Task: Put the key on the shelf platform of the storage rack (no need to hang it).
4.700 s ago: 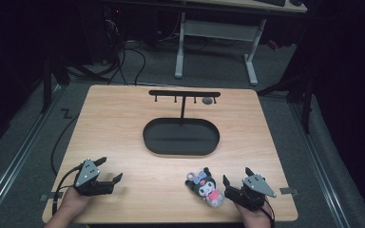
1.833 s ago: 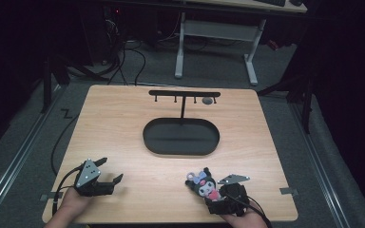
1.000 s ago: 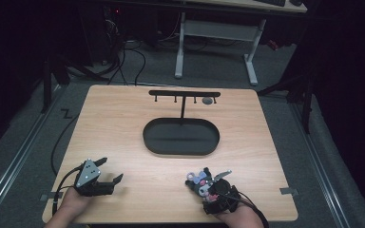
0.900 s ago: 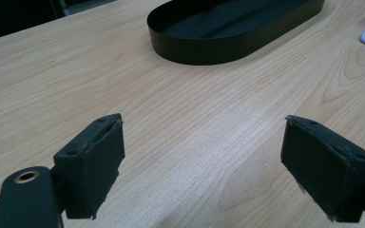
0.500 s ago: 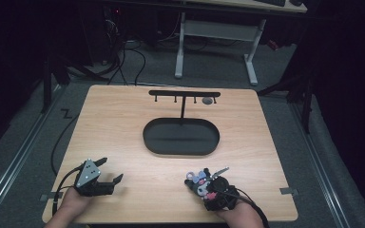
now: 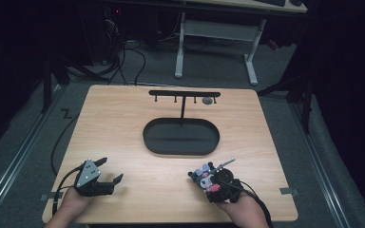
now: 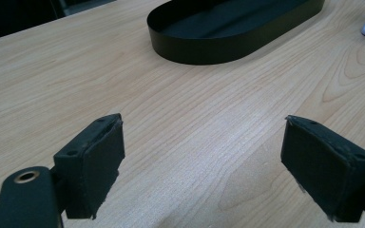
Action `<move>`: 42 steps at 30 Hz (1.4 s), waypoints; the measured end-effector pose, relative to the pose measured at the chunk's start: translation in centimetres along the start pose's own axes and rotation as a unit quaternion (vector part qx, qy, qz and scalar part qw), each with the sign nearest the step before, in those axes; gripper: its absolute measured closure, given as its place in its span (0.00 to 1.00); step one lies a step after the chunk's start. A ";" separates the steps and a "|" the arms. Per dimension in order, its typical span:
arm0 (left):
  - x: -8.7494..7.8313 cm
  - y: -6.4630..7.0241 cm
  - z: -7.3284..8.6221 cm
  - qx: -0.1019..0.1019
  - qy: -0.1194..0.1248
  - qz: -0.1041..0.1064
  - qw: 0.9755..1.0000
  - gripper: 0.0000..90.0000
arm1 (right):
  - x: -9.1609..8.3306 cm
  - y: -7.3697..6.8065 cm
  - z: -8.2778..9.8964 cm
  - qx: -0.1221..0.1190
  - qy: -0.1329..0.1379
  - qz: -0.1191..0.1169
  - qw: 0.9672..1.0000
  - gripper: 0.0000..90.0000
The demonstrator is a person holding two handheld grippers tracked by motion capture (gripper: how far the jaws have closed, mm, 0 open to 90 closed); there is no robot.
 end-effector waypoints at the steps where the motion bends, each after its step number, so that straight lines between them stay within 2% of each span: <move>1: 0.0 0.0 0.0 0.000 -0.001 -0.001 1.000 0.17 | 0.0 0.1 -0.1 0.004 -0.001 0.001 1.000 0.53; 9: 0.0 0.0 0.0 -0.001 -0.001 -0.001 1.000 0.17 | -0.5 1.1 -1.5 0.015 0.010 0.004 1.000 0.53; 10: 0.0 0.0 0.0 0.000 -0.001 0.000 1.000 0.17 | -0.6 1.1 -1.7 0.022 0.010 0.004 1.000 0.53; 12: 0.0 0.0 0.0 0.000 -0.001 0.000 1.000 0.17 | -0.7 1.3 -1.9 0.019 0.012 0.003 1.000 0.53; 16: 0.0 0.0 0.0 0.000 0.000 0.000 1.000 0.17 | -1.2 1.7 -2.9 0.036 0.016 0.000 0.999 0.53; 26: 0.0 0.0 0.0 0.000 -0.001 0.000 1.000 0.17 | -2.2 2.4 -4.7 0.046 0.018 0.000 0.999 0.53; 30: 0.0 0.0 0.0 0.000 -0.001 0.000 1.000 0.17 | -2.3 2.8 -6.0 0.056 0.013 0.001 0.998 0.53; 42: 0.0 0.0 0.0 0.001 -0.001 0.001 1.000 0.17 | -2.4 3.1 -9.2 0.061 0.024 0.013 0.998 0.53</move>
Point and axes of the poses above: each handheld gripper's, and its own axes: x roughly forward along the jaws, z roughly out of its underside, y roughly to its right, the point moved 7 cm from there along x, roughly forward along the jaws, and after that the axes turned 5 degrees about x, right-handed, at the moved point
